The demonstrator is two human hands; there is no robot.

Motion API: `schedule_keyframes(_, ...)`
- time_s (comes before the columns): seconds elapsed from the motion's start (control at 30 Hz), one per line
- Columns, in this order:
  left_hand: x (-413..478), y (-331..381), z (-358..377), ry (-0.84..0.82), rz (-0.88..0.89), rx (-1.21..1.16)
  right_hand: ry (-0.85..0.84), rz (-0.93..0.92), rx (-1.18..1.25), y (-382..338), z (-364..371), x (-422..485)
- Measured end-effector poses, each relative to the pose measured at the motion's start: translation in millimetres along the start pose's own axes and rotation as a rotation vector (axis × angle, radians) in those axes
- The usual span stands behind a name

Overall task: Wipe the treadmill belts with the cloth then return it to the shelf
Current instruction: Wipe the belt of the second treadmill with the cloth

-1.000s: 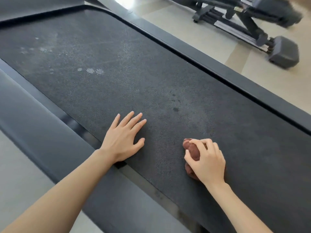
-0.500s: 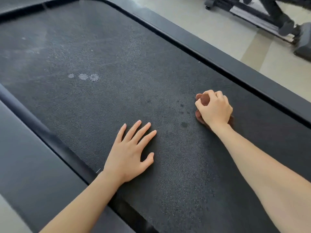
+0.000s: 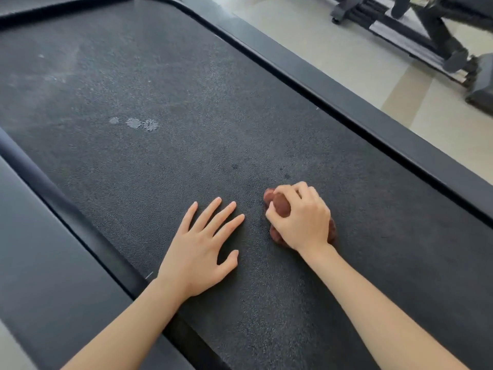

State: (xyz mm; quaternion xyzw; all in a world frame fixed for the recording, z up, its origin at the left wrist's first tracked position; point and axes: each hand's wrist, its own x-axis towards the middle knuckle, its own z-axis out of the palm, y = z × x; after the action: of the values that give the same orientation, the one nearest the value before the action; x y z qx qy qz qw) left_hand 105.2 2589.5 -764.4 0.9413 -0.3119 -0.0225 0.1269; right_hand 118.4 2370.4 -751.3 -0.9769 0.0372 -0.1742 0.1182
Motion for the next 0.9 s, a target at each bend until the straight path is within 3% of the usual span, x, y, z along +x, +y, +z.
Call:
schedule_keyframes(0.23, -1.4, 0.0, 1.5, 0.013, -0.003, -0.026, 0.013, 0.121, -0.051, 18.7, 41.6, 122.7)
schedule_keyframes(0.4, -0.9, -2.0, 1.1, 0.006, -0.002, -0.016, 0.042, 0.191, -0.077, 18.5, 52.6, 146.5)
schedule_keyframes(0.7, -21.0, -23.1, -15.5, -0.089, 0.006, 0.048, -0.091, -0.032, -0.029, -44.0, 8.3, 16.8)
schedule_keyframes(0.9, -69.0, -98.6, -51.6, -0.114, -0.229, 0.075, -0.092, -0.255, 0.109, -99.2, -15.3, -111.0)
